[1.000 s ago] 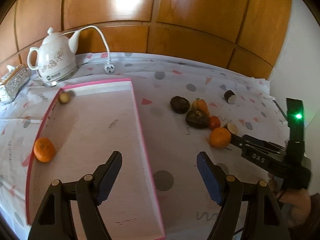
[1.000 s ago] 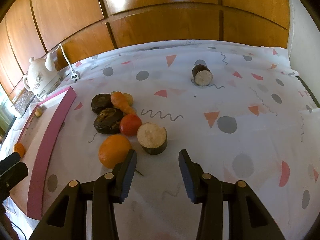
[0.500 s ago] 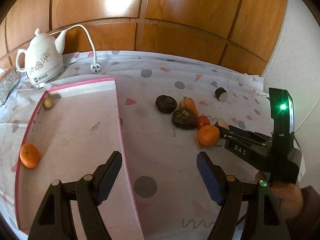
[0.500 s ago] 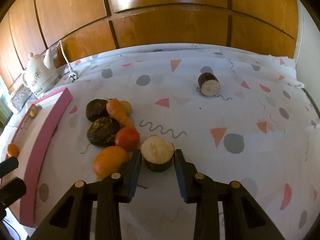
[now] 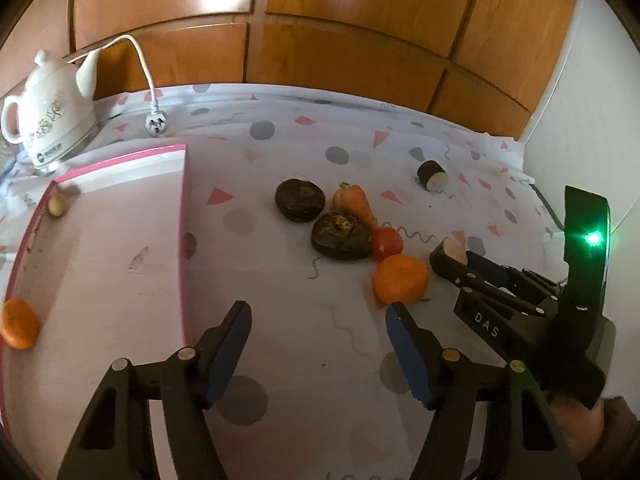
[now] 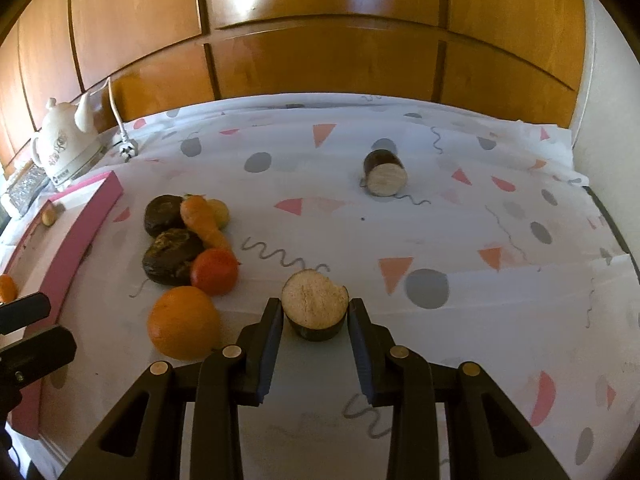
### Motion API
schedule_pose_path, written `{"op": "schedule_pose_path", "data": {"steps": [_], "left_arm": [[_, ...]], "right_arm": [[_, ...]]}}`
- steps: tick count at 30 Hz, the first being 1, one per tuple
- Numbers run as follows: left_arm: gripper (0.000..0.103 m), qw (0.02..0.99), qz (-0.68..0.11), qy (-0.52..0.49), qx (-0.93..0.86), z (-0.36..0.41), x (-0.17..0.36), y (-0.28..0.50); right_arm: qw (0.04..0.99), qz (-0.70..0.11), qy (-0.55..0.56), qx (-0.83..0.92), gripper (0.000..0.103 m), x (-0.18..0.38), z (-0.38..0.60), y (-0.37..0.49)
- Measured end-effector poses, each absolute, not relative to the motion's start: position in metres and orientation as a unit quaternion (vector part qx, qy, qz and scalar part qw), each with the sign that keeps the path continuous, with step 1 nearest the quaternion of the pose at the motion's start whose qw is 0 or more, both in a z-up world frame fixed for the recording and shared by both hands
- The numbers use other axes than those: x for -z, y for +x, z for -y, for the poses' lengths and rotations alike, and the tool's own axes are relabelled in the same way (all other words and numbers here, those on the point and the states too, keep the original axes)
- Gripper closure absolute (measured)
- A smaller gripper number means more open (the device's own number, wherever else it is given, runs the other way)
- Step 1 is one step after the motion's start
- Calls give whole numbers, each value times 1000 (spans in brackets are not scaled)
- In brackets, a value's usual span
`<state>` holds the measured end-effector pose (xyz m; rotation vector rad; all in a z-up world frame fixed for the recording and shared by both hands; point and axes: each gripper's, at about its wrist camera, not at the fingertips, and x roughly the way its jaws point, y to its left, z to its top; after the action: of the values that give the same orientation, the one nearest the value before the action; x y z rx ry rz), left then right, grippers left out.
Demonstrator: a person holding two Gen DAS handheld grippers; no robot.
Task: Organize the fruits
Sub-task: 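Grasp the cut dark-skinned root piece with the right gripper, then grasp the dark round root with the left gripper while the right holds the cut piece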
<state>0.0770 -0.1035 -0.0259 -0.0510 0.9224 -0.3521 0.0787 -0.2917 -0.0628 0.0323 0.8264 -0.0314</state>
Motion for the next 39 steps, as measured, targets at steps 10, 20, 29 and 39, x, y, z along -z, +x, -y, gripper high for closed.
{"op": "schedule_pose_path", "data": {"steps": [10,20,29,39], "left_arm": [[46,877,-450,-49,158,112,31,108],[46,877,-456,-29,148,126,43,128],[40,877,-459,-24,137,131,51,140],[36,878,-457,-27,143,140,57,157]], "right_arm": [[910,-413,37,7,70,70,300,82],[908,-416,42,8,70,68,299,85],[907,-419,38,4,70,67,289,97],[908,-417,36,6,70,69,284,103]]}}
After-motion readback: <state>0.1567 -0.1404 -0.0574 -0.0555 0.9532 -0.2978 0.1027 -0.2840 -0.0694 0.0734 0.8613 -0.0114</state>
